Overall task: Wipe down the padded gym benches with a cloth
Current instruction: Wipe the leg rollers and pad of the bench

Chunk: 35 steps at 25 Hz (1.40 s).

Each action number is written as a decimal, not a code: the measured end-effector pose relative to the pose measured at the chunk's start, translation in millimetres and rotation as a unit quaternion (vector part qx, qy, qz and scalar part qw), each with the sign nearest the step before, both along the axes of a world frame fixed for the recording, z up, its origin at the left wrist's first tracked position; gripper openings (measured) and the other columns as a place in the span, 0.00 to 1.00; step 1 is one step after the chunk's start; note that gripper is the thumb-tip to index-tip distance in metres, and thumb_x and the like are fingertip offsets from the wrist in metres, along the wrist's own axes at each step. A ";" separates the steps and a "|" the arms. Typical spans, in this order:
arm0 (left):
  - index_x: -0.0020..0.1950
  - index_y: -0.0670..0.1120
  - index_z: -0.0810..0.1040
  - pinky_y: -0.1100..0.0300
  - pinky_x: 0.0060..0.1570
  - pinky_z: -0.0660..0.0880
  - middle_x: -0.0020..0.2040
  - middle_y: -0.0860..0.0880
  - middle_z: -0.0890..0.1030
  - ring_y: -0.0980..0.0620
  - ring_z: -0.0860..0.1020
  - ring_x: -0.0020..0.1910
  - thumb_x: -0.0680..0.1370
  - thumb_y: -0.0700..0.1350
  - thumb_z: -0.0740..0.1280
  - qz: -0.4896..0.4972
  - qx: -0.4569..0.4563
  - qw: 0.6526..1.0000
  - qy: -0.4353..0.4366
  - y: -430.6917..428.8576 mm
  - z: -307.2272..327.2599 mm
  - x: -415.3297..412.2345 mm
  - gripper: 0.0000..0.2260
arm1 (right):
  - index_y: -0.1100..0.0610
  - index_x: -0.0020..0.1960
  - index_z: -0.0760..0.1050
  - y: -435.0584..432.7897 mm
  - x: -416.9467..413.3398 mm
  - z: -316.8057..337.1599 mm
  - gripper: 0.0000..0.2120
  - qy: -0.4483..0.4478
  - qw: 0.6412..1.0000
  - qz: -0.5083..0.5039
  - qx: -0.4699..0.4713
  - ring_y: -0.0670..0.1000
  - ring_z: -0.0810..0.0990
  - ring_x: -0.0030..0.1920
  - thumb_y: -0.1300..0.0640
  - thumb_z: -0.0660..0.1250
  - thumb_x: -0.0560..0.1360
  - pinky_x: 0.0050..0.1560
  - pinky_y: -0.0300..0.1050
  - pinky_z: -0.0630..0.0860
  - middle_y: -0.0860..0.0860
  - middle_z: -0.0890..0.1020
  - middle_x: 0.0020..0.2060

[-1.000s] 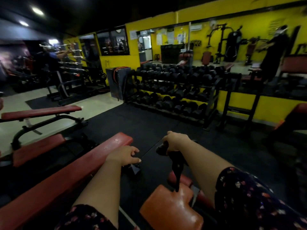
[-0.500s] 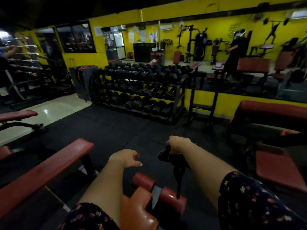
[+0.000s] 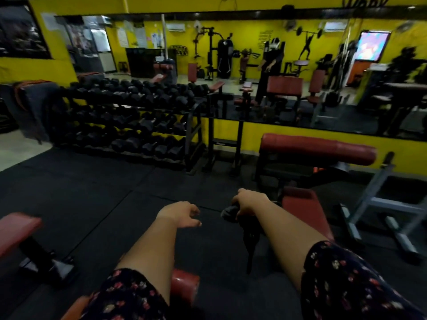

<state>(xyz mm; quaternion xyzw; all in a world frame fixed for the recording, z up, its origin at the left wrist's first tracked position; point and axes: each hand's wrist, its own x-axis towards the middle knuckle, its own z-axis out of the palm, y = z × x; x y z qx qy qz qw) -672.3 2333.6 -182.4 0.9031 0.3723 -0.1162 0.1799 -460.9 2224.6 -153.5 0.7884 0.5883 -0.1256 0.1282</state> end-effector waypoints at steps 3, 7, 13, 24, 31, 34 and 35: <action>0.69 0.56 0.73 0.54 0.61 0.74 0.65 0.55 0.77 0.54 0.76 0.62 0.76 0.60 0.68 -0.038 0.003 0.999 0.004 5.9 -1.1 45.3 0.23 | 0.47 0.66 0.73 -11.5 37.3 -8.2 0.23 0.022 0.999 -0.029 0.000 0.56 0.74 0.59 0.45 0.72 0.72 0.50 0.51 0.74 0.49 0.69 0.61; 0.69 0.56 0.73 0.55 0.61 0.74 0.65 0.56 0.76 0.54 0.75 0.62 0.76 0.60 0.68 -0.062 -0.011 0.998 0.015 21.7 -17.6 95.1 0.23 | 0.46 0.65 0.74 -5.5 78.1 -22.2 0.24 0.028 0.998 -0.045 -0.018 0.56 0.75 0.59 0.46 0.74 0.71 0.56 0.56 0.77 0.49 0.73 0.60; 0.70 0.56 0.72 0.56 0.60 0.73 0.65 0.56 0.77 0.54 0.76 0.62 0.76 0.60 0.68 -0.090 -0.043 0.995 0.019 67.0 -57.0 167.0 0.23 | 0.48 0.66 0.74 34.3 140.8 -53.5 0.25 0.016 0.996 -0.056 -0.064 0.57 0.76 0.60 0.46 0.74 0.70 0.55 0.54 0.77 0.51 0.75 0.61; 0.71 0.57 0.71 0.53 0.62 0.74 0.65 0.54 0.76 0.53 0.75 0.62 0.76 0.60 0.68 -0.100 -0.033 0.994 0.025 217.4 -48.7 254.7 0.23 | 0.47 0.70 0.69 168.4 220.5 -52.7 0.27 0.024 0.995 -0.084 -0.042 0.58 0.73 0.63 0.45 0.71 0.74 0.53 0.53 0.73 0.52 0.69 0.65; 0.72 0.57 0.71 0.55 0.61 0.73 0.66 0.55 0.75 0.54 0.75 0.63 0.76 0.60 0.68 -0.080 -0.025 0.996 0.027 290.8 -45.4 297.5 0.25 | 0.46 0.71 0.69 256.4 268.3 -52.3 0.27 0.036 0.998 -0.041 -0.044 0.58 0.73 0.64 0.46 0.71 0.73 0.55 0.54 0.74 0.51 0.70 0.66; 0.71 0.57 0.71 0.55 0.61 0.73 0.66 0.55 0.74 0.55 0.75 0.63 0.76 0.61 0.67 -0.049 -0.020 0.998 0.031 332.9 -42.1 315.3 0.25 | 0.46 0.70 0.69 301.9 299.0 -52.6 0.27 0.026 0.999 -0.014 -0.046 0.57 0.73 0.64 0.46 0.71 0.73 0.56 0.54 0.74 0.51 0.70 0.66; 0.71 0.57 0.71 0.55 0.61 0.74 0.66 0.55 0.75 0.55 0.75 0.63 0.75 0.61 0.67 -0.034 -0.017 0.999 0.029 347.1 -41.2 322.9 0.25 | 0.46 0.70 0.70 319.2 311.6 -52.4 0.27 0.022 0.999 -0.001 -0.040 0.57 0.73 0.64 0.45 0.72 0.73 0.56 0.54 0.74 0.51 0.70 0.66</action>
